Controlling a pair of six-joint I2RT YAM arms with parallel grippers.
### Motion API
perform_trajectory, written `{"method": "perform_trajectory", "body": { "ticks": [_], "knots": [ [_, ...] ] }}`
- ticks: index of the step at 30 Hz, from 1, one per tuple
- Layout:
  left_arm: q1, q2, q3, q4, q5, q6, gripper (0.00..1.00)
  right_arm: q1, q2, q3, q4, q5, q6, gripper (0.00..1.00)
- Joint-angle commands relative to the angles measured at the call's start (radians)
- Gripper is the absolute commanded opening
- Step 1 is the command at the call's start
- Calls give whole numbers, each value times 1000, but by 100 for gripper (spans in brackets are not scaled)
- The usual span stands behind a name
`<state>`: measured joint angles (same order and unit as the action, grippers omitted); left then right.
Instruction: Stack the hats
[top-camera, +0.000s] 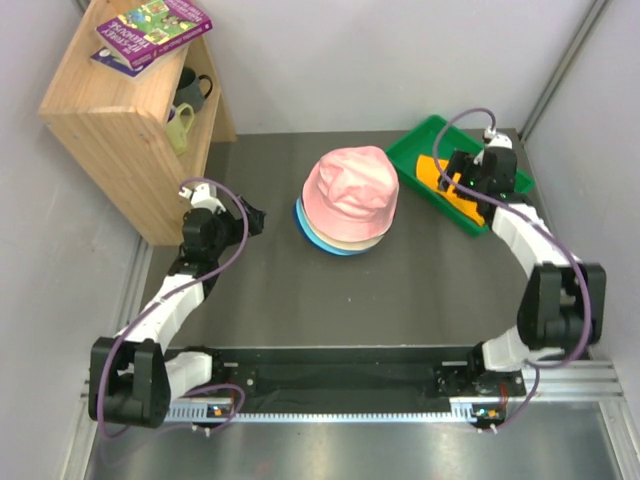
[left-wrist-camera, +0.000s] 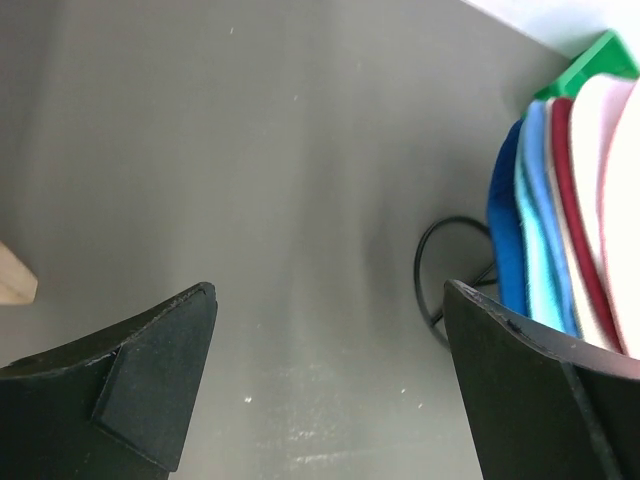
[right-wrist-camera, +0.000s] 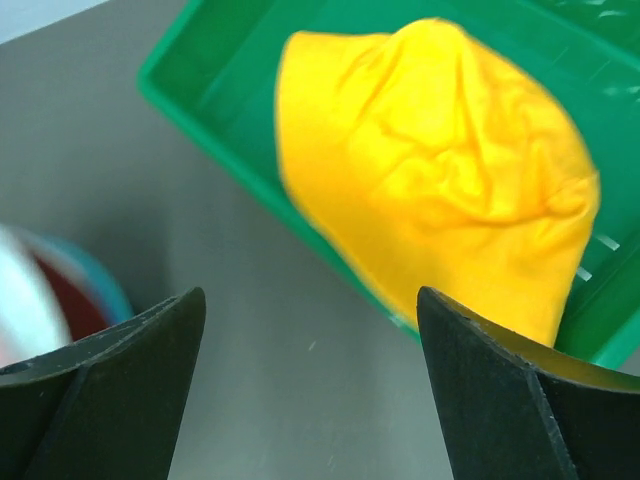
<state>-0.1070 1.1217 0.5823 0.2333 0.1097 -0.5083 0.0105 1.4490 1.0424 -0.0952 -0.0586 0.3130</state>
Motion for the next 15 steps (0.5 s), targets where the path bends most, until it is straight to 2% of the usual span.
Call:
{"method": "perform_trajectory", "body": {
  "ticks": [1, 6, 11, 15],
  "knots": [
    [1, 6, -27, 66, -10, 25, 99, -3, 200, 192, 32, 152, -43, 86],
    [1, 9, -39, 70, -34, 31, 99, -1, 526, 526, -58, 226, -40, 81],
    [1, 7, -42, 69, -44, 39, 99, -3, 749, 804, -176, 301, 0, 82],
    [1, 6, -42, 69, -35, 36, 99, -32, 807, 864, -233, 327, 24, 81]
  ]
}}
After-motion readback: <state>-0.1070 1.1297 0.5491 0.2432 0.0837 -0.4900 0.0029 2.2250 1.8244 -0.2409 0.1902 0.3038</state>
